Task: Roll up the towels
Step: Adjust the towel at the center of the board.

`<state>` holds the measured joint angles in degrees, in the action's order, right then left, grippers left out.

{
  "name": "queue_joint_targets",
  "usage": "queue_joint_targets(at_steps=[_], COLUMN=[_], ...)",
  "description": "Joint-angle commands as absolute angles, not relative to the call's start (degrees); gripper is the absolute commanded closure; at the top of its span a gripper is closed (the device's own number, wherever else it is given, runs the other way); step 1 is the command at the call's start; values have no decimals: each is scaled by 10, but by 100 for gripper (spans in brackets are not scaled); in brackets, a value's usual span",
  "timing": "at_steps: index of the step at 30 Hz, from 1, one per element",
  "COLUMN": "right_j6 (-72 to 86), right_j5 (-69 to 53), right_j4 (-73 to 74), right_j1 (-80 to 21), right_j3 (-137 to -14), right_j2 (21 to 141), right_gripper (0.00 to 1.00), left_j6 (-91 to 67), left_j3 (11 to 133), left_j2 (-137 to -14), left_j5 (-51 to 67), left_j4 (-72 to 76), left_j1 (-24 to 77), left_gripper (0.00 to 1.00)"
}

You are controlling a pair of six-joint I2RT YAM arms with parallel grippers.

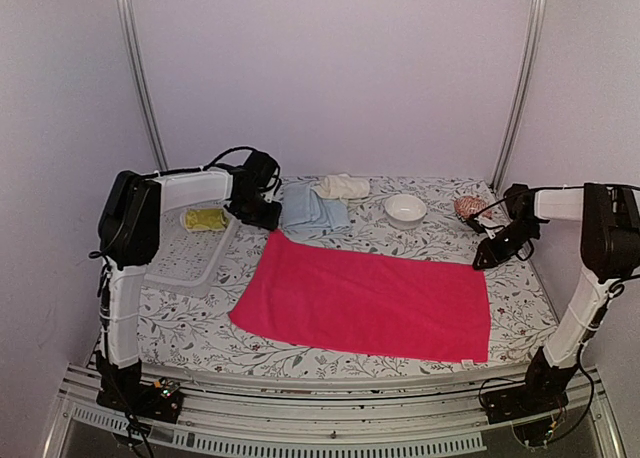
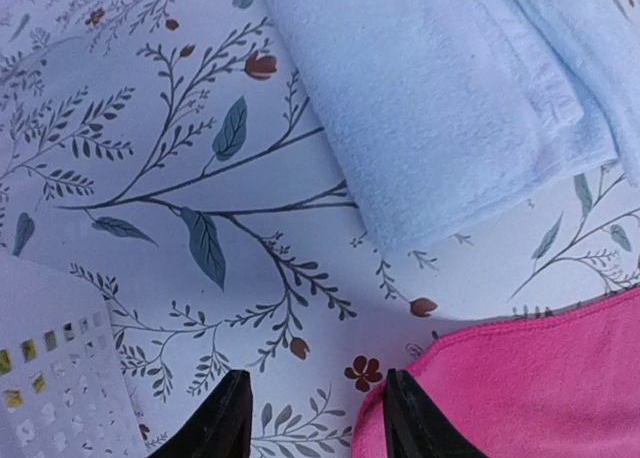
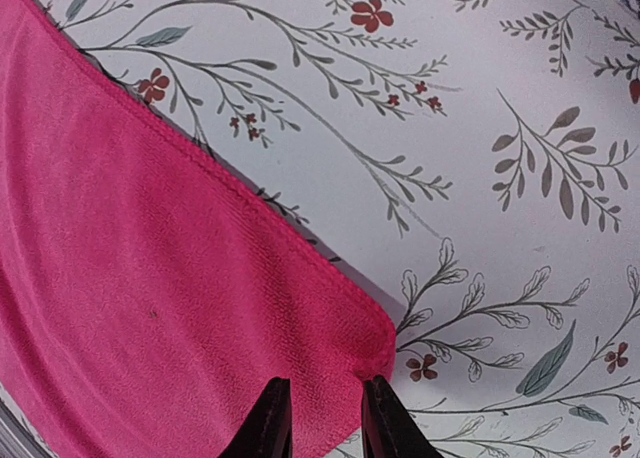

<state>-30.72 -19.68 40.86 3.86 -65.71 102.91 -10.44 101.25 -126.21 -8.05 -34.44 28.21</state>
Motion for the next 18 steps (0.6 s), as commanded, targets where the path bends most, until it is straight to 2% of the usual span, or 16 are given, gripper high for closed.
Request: queue_joint_targets(at_steps=[1,6,9,11,18], right_j6=[-292,-285,-283,-285,-292], right_j5=[-142,-105,-96,-99,-59], right_j4=[382,371,368,369,364], right_j1=[38,38,38,38,46], right_j3=[-665,-670,-677,-681,-704], right_j2=[1043,1066,1076,1080,1101], right_gripper=[75,80,91,95,97], left_j6=[-113,-109,-107,-105,-97], left_j3=[1021,1023,1008,1002,996], left_j2=[-1256,-1249,-1234,-1231,-1236], left_j5=[-111,-115,-116,-111,-116], left_j4=[-376,-380,-375,-374,-366], left_j1=[275,267,265,262,258], left_gripper=[52,52,52,52,52])
